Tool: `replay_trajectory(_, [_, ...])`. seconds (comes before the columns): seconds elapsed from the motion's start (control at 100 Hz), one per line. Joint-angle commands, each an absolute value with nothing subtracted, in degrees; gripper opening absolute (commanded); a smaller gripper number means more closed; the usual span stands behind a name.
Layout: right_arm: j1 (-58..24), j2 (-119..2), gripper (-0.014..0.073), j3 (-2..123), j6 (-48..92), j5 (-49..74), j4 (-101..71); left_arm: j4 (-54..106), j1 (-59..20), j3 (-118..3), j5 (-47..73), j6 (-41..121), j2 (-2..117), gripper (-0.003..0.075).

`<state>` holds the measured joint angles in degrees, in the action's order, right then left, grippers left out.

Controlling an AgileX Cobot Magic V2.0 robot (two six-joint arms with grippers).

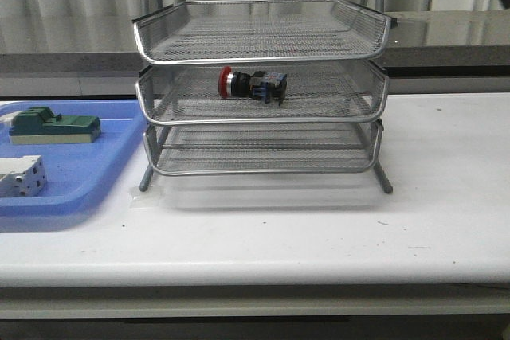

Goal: Place button on rack with both arms

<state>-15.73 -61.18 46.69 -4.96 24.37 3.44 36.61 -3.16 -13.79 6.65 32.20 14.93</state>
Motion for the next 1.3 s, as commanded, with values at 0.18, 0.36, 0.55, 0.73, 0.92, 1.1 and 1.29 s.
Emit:
replay_trajectory(0.18, [-10.7,-46.1,-0.0060,39.4,-4.4,22.4,5.1,37.3,-3.1,-15.4,2.6,31.8,15.3,-0.0020])
replay_trajectory(0.36, [-10.7,-36.0,-0.0060,33.1,-4.4,22.3,5.2,37.3,-3.1,-15.4,2.6,31.8,15.3,-0.0020])
replay_trajectory(0.55, [-10.7,-26.0,-0.0060,27.5,-4.4,22.3,5.3,37.3,-3.1,-15.4,2.6,31.8,15.3,-0.0020])
replay_trajectory(0.73, [-10.7,-20.8,-0.0060,25.7,-4.4,23.5,5.4,37.3,-3.1,-15.4,2.6,31.8,15.3,-0.0020])
replay_trajectory(0.92, [-10.7,-20.4,-0.0060,25.7,-4.4,23.6,5.4,37.3,-3.1,-15.4,2.6,31.8,15.3,-0.0020])
replay_trajectory(1.1, [-10.7,-20.4,-0.0060,25.7,-4.4,23.6,5.4,37.3,-3.1,-15.4,2.6,31.8,15.3,-0.0020])
replay_trajectory(1.29, [-10.7,-20.4,-0.0060,25.7,-4.4,23.6,5.4,37.3,-3.1,-15.4,2.6,31.8,15.3,-0.0020])
